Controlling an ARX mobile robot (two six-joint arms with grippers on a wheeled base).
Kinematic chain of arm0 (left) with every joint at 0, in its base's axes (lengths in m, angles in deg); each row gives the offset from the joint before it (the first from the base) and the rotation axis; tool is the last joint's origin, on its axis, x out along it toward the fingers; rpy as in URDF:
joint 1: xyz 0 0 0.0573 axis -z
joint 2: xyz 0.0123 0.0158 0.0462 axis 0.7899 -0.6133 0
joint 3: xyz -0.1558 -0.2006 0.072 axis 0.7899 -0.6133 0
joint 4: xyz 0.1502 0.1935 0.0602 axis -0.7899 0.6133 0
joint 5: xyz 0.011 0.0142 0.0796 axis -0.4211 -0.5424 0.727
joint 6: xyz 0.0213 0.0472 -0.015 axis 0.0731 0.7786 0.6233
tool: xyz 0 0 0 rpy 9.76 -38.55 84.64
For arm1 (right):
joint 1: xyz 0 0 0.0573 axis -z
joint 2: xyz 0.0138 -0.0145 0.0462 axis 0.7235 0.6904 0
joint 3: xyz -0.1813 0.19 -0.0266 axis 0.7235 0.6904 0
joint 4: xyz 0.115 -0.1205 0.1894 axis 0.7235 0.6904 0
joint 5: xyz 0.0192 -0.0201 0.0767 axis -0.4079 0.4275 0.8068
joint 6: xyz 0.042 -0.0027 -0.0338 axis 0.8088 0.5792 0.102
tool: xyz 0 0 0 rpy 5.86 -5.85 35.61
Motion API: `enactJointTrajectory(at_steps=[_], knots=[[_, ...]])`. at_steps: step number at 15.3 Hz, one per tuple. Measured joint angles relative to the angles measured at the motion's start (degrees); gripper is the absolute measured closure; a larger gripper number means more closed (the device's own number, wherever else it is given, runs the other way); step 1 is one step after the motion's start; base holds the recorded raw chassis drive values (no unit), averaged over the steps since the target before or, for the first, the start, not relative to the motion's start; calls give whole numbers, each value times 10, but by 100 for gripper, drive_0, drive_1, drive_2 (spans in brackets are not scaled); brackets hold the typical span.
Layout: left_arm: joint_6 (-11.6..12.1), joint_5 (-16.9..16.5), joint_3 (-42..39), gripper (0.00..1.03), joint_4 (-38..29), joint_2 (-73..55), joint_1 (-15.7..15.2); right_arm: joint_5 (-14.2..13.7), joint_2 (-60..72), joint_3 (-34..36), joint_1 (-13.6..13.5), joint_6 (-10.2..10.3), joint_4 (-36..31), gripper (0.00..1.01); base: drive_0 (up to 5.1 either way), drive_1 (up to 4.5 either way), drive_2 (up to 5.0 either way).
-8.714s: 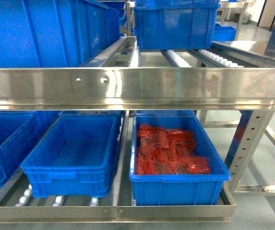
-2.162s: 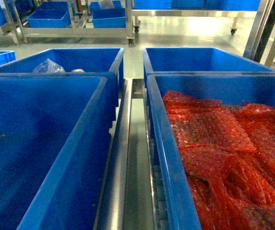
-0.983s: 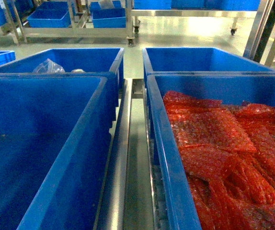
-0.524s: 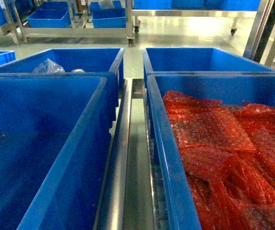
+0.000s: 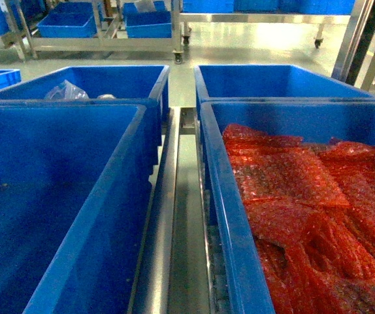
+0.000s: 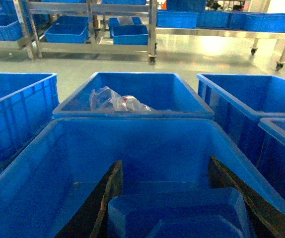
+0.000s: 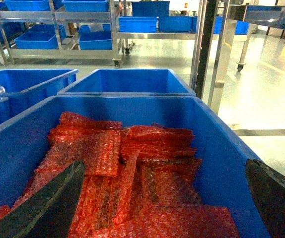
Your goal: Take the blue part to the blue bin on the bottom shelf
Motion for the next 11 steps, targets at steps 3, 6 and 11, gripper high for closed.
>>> enactJointTrajectory(at_steps=[3, 6, 11], knots=[[0, 0, 0, 59, 0, 0, 0, 0, 0, 0, 0, 0, 0, 3, 0, 0, 0], [0, 0, 0, 59, 0, 0, 0, 0, 0, 0, 0, 0, 0, 3, 0, 0, 0], [0, 0, 0, 59, 0, 0, 0, 0, 0, 0, 0, 0, 0, 3, 0, 0, 0]])
